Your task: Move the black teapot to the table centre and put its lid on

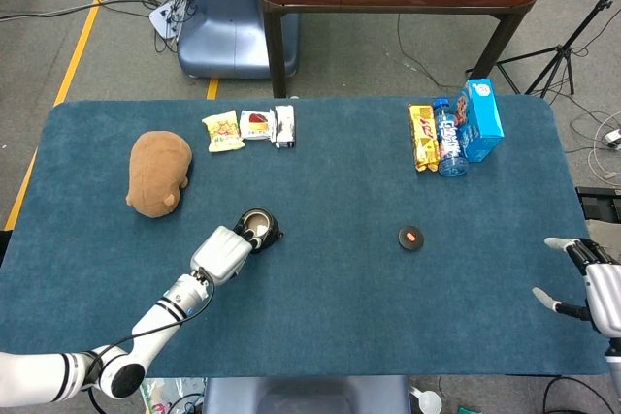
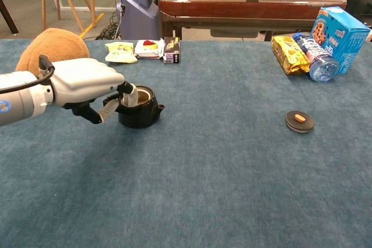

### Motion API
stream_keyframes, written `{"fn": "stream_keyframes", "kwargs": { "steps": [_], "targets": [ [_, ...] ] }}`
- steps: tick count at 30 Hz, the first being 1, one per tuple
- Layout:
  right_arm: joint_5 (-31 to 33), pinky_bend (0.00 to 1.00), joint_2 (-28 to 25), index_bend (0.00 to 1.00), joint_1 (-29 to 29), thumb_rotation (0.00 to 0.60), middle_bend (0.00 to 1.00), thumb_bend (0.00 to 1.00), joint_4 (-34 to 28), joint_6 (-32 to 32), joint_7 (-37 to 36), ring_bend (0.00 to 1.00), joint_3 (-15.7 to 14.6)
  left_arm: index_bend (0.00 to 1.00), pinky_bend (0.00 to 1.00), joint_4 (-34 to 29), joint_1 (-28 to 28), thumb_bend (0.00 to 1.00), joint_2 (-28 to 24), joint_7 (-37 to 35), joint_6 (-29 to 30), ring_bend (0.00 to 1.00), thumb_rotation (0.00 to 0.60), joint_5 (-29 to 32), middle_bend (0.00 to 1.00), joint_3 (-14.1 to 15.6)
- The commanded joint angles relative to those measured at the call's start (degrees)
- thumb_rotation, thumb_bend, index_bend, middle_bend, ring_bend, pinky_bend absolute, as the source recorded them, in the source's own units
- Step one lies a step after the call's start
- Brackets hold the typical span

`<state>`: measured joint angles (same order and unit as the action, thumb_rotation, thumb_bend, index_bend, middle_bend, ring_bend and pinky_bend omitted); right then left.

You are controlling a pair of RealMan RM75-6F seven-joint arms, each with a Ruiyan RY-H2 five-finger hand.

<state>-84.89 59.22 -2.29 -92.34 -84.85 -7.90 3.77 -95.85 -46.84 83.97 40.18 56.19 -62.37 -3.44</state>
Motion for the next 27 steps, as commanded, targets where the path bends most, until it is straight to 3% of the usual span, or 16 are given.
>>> {"fn": "stream_keyframes", "kwargs": {
  "steps": [1, 27],
  "targets": [
    [0.03, 0.43, 0.00, 0.30, -0.02, 0.600, 0.33, 0.00, 0.05, 0.04, -0.03, 0.23, 0.02, 0.34, 0.69, 0.24, -0.06, 0.72, 0.19, -0.27, -0.05, 0.25, 0.600, -0.03, 0.33, 0.03],
    [0.47, 0.43, -0.03, 0.30, -0.18, 0.600, 0.33, 0.00, 0.03, 0.51, 0.14, 0.23, 0.15, 0.35, 0.69, 2.10, -0.42, 0.78, 1.26, -1.19, -0.54, 0.28, 0.600, -0.64, 0.36, 0.34]
  ]
}}
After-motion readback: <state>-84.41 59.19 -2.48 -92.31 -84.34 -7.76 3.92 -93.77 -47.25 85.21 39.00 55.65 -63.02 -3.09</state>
